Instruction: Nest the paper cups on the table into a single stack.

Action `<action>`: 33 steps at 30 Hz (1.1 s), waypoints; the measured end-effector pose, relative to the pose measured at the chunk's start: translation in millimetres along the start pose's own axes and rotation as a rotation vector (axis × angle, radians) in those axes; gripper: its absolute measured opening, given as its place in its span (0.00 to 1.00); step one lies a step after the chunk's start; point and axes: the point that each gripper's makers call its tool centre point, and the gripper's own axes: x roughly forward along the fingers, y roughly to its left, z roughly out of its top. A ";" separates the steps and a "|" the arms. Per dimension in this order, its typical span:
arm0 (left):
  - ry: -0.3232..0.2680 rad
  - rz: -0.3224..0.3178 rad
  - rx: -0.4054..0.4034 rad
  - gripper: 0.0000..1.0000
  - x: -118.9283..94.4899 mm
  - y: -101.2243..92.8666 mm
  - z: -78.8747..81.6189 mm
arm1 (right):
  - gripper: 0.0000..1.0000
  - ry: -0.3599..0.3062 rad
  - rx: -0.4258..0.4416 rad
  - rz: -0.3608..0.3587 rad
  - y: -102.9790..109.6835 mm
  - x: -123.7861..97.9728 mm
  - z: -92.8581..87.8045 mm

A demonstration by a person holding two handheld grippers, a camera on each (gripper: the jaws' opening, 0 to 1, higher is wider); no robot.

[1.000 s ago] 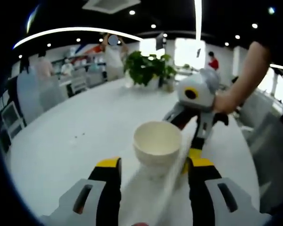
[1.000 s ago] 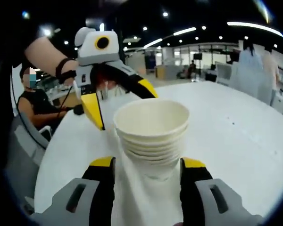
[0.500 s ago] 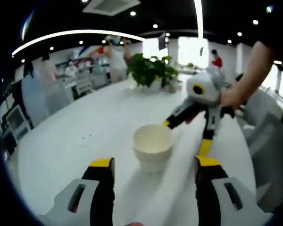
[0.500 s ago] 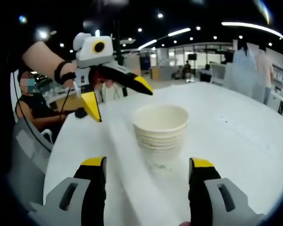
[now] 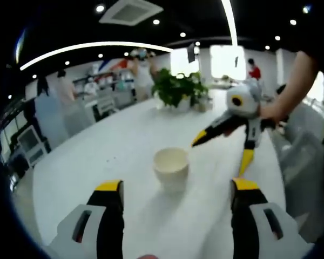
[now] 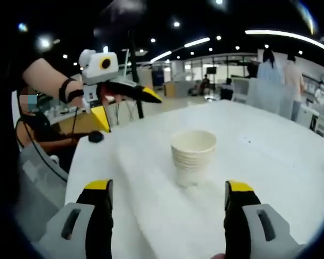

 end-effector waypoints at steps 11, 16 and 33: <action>-0.047 0.049 -0.073 0.90 -29.3 -23.9 -0.3 | 0.98 -0.037 0.027 -0.071 22.3 -34.5 0.2; -0.052 0.059 -0.127 0.99 -39.3 -33.5 -3.9 | 1.00 -0.046 0.046 -0.098 33.0 -42.8 -4.5; -0.065 0.140 -0.161 0.99 -79.3 -50.7 -15.6 | 1.00 -0.032 0.008 -0.152 60.2 -63.4 -13.9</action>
